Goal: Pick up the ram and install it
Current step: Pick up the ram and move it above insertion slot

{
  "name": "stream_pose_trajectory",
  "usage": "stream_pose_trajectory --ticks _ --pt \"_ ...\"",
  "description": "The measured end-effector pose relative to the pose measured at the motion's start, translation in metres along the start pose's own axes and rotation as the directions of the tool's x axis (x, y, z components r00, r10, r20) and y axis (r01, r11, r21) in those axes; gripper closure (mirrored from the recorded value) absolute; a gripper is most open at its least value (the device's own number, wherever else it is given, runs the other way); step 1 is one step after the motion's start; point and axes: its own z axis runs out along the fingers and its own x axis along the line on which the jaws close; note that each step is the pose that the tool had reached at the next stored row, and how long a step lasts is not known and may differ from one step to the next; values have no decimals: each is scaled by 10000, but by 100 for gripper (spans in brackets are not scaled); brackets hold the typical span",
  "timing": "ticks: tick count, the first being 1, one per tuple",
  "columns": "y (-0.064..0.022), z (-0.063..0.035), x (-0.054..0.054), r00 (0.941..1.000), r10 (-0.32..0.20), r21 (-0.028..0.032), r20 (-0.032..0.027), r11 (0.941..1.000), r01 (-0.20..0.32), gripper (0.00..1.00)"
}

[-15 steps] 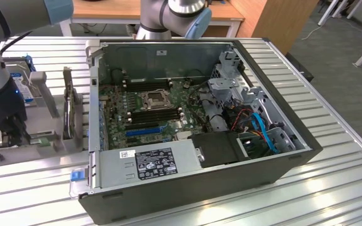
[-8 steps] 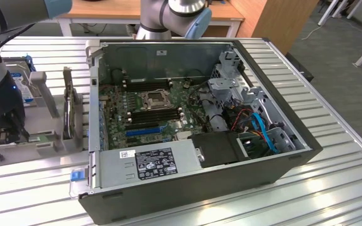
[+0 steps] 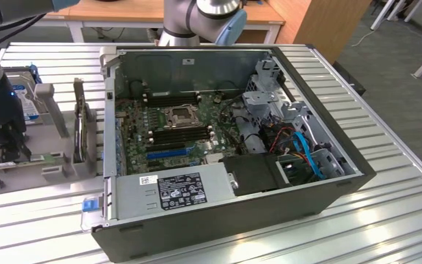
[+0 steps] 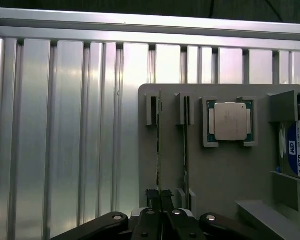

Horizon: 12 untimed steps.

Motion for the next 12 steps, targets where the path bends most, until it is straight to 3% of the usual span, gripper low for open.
stream_pose_trajectory --ticks 12 --pt "3 -221 -10 10000 0 1 0 10000 0 88"
